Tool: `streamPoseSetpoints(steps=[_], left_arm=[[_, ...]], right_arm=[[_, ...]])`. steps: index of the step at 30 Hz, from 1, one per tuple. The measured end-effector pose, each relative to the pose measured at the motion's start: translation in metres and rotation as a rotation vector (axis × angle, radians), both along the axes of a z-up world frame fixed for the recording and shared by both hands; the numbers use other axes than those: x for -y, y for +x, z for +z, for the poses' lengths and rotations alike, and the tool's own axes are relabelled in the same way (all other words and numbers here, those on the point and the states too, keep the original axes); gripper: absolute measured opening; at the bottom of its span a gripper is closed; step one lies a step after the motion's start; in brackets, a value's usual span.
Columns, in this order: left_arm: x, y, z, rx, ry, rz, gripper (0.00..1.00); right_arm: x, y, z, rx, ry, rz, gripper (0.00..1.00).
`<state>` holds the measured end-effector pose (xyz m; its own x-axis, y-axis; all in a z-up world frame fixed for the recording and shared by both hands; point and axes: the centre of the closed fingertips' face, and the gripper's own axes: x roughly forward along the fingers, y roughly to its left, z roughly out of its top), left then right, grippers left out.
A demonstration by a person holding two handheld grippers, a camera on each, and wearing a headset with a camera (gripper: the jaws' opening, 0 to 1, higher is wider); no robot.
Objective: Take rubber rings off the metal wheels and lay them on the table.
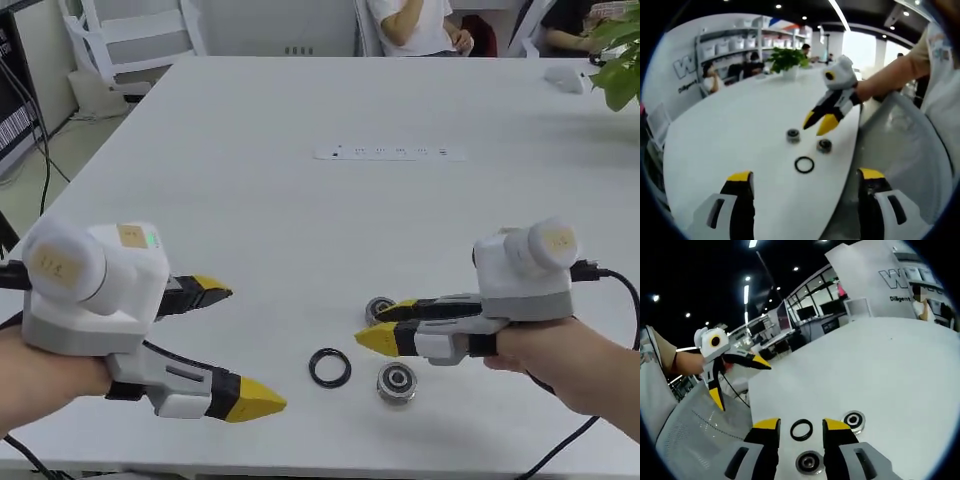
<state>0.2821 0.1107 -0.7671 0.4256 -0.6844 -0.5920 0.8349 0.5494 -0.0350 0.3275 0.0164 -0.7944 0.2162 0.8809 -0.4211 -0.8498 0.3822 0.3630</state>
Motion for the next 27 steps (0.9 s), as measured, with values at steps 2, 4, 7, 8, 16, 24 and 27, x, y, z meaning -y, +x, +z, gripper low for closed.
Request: streamPoseSetpoints(steps=[2,4,7,8,16,24,27], left_arm=[[0.000,0.000,0.000,0.001,-0.002,0.002,0.86],[0.000,0.000,0.001,0.001,-0.003,0.003,0.87],[0.000,-0.001,0.002,0.003,-0.003,0.005,0.87],[0.000,-0.001,0.003,0.006,-0.003,0.006,0.87],[0.000,-0.001,0.008,0.015,-0.017,0.017,0.87],[0.001,-0.002,0.011,0.024,-0.020,0.014,0.87],[0.001,-0.002,0.011,0.025,-0.020,0.017,0.87]], right_arm=[[0.005,0.001,0.005,0.009,0.009,-0.012,0.35],[0.010,0.001,0.008,0.027,0.010,-0.023,0.38],[0.019,0.001,0.012,0.081,-0.015,-0.026,0.41],[0.022,-0.001,0.014,0.089,-0.018,-0.026,0.42],[0.040,-0.011,0.024,0.143,-0.041,-0.029,0.53],[0.060,-0.021,0.020,0.185,-0.090,-0.024,0.62],[0.066,-0.024,0.018,0.189,-0.099,-0.036,0.67]])
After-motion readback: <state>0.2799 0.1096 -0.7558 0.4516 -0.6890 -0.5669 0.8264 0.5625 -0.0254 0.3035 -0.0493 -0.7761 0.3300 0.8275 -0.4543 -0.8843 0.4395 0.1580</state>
